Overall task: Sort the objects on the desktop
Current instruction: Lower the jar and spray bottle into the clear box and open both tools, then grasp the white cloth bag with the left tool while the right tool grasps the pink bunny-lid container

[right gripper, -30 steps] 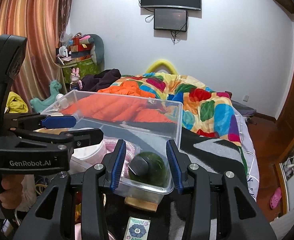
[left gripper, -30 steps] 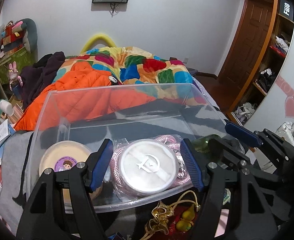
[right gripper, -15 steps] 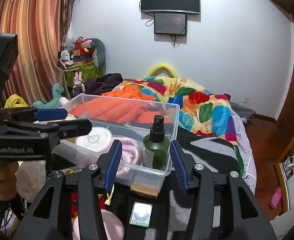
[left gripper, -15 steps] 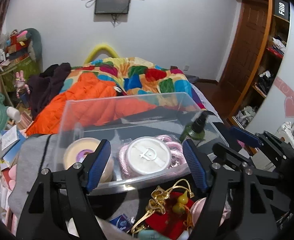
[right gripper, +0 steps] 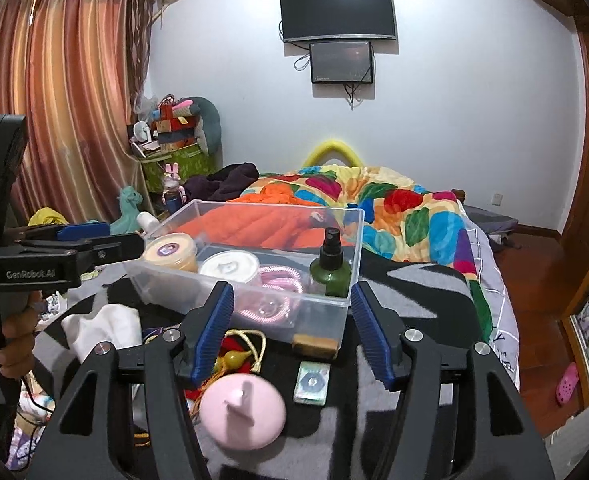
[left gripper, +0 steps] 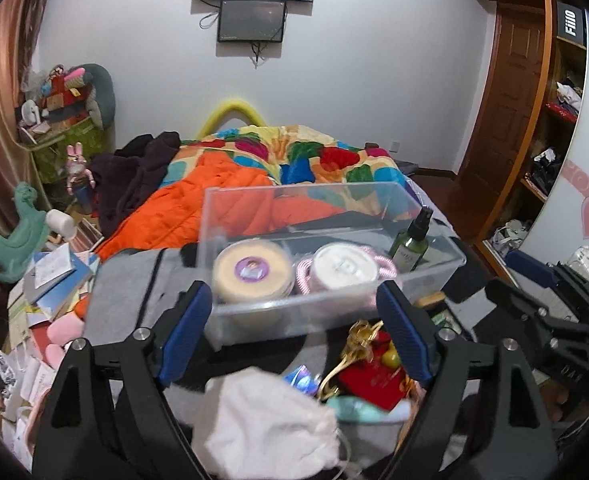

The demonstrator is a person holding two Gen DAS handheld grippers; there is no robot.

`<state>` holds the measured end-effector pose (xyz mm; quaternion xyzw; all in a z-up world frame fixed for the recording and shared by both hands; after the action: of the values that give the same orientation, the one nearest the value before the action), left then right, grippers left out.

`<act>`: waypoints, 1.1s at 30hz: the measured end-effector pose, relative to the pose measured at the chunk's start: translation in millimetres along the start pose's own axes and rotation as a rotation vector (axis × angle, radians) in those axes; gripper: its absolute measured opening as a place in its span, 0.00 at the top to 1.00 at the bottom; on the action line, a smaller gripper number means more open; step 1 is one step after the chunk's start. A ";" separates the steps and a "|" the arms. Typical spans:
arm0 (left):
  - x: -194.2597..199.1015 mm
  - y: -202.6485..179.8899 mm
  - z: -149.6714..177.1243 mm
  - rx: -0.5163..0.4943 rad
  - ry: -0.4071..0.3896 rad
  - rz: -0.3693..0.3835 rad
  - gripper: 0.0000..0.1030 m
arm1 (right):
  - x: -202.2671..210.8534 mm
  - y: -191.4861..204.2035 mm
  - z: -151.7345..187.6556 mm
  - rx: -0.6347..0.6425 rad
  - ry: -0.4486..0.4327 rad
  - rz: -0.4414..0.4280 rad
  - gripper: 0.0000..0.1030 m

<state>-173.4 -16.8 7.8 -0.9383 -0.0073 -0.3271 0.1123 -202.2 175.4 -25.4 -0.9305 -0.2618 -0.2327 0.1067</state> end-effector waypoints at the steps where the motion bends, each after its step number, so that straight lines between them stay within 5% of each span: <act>1: 3.2 2.2 4.1 -0.005 -0.005 -0.011 0.15 | -0.4 0.4 -0.4 -0.003 0.001 -0.001 0.44; 16: -17.2 29.8 69.4 -0.013 0.105 -0.075 0.09 | -4.4 19.1 42.9 -0.035 0.074 -0.038 0.37; 26: -31.5 42.8 87.6 0.098 0.158 0.003 0.06 | -27.7 31.2 74.9 -0.058 0.176 -0.080 0.37; 33: -42.4 32.8 90.8 0.079 0.151 -0.008 0.01 | -40.9 35.0 83.4 -0.075 0.208 -0.090 0.37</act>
<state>-148.3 -26.7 -94.2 -0.9057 -0.0154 -0.3969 0.1482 -182.7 154.8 -120.5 -0.8922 -0.2817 -0.3420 0.0879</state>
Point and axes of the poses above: each gripper's, at about its wrist camera, not at the fingertips, and x roughly against the way its jaws point, y to its left, z to its underside, the point moved 4 cm from there along -x, roughly the way its jaws point, and after that the axes turned 9 degrees about x, right-handed, at the moved point
